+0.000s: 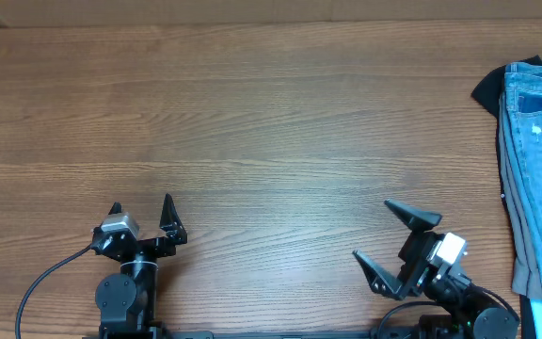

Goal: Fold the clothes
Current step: 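Reach the right gripper to the jeans waistband at the right edge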

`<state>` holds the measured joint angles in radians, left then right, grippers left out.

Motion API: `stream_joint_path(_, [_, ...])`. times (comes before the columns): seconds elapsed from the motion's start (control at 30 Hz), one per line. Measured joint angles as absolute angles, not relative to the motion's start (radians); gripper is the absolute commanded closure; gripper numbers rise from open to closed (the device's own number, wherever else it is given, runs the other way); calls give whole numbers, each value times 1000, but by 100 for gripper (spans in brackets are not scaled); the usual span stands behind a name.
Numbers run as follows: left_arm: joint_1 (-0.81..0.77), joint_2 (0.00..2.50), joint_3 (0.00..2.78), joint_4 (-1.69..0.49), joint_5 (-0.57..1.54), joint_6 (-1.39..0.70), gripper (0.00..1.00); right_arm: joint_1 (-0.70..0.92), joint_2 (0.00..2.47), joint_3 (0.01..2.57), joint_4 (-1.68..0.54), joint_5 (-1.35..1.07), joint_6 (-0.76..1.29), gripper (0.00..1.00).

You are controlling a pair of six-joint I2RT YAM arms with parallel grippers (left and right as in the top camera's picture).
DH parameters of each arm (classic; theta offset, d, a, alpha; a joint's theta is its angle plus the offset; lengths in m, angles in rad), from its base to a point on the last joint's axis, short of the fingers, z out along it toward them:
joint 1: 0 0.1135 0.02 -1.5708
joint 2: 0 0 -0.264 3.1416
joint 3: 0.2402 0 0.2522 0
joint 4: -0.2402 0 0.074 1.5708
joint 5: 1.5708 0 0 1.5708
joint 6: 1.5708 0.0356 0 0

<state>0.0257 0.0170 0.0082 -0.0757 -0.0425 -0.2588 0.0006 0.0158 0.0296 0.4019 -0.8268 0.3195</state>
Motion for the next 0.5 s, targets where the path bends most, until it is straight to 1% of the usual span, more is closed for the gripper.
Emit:
stream_joint_path(0.13, [26,17,8,-76,-43,-259,0,1,67,126,343,-720,252,0])
stream_joint_path(0.27, [26,17,8,-76,-43,-259,0,1,211,285,231,-604,131,0])
stream_joint_path(0.4, [26,17,8,-76,-43,-259,0,1,432,471,99,-466,-20,0])
stream_joint_path(0.5, [26,17,8,-76,-43,-259,0,2,669,654,-2,-272,-112,0])
